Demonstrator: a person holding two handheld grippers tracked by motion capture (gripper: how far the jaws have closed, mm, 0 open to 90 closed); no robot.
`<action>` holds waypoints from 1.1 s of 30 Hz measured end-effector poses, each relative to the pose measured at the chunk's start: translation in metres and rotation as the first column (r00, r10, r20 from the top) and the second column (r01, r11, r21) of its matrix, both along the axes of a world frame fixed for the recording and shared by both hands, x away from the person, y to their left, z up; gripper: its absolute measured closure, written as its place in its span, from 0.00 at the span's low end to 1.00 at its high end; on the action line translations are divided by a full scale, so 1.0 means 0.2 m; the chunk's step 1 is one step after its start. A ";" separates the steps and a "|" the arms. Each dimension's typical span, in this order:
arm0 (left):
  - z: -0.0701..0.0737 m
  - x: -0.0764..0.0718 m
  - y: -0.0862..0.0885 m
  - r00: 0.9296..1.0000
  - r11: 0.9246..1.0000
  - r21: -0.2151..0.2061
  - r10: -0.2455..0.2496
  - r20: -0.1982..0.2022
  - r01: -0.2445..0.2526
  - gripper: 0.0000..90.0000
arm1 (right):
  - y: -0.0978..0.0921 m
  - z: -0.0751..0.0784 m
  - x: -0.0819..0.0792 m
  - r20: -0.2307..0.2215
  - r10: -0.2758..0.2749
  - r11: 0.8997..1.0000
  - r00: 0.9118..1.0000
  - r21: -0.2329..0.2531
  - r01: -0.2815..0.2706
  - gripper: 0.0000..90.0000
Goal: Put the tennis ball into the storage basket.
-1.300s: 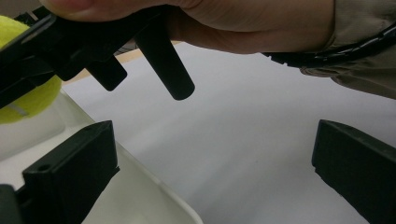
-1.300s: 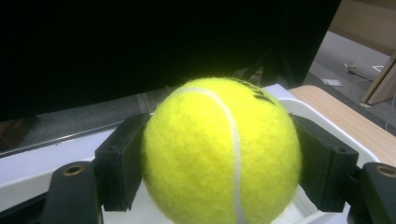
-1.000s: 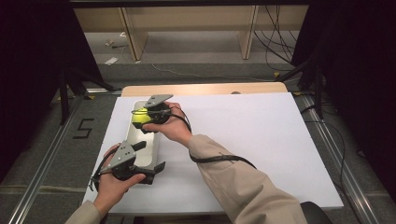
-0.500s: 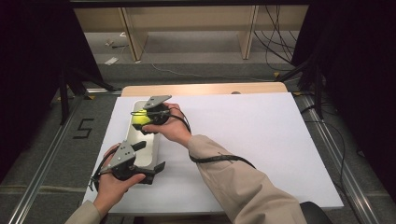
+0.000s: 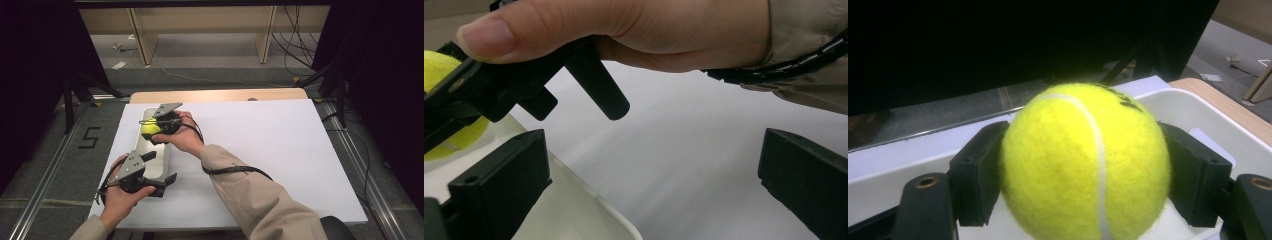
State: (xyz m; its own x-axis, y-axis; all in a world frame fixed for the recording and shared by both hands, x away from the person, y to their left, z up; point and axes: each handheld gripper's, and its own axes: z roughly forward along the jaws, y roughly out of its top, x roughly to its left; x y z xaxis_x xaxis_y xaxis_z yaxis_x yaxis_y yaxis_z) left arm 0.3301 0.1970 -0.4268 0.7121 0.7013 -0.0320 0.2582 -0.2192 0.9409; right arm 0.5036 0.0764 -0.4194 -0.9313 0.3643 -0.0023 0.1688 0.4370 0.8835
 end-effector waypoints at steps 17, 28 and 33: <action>0.00 0.00 0.00 1.000 1.000 -0.001 0.001 0.000 -0.001 0.00 | 0.01 -0.02 0.00 -0.010 0.004 1.000 1.000 -0.012 -0.005 0.30; 0.00 0.00 0.00 1.000 1.000 -0.004 0.000 0.000 0.000 0.00 | 0.02 -0.04 0.00 -0.009 0.009 1.000 1.000 -0.021 -0.009 0.30; 0.00 0.00 0.00 1.000 1.000 -0.001 0.000 -0.001 0.000 0.00 | 0.02 -0.04 0.00 -0.013 0.009 1.000 1.000 -0.020 -0.009 0.30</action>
State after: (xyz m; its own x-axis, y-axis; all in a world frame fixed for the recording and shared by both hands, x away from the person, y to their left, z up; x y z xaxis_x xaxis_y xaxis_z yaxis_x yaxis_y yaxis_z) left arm 0.3297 0.1968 -0.4267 0.7121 0.7013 -0.0333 0.2588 -0.2180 0.9410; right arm 0.5029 0.0813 -0.4268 -0.9344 0.3561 0.0022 0.1758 0.4559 0.8725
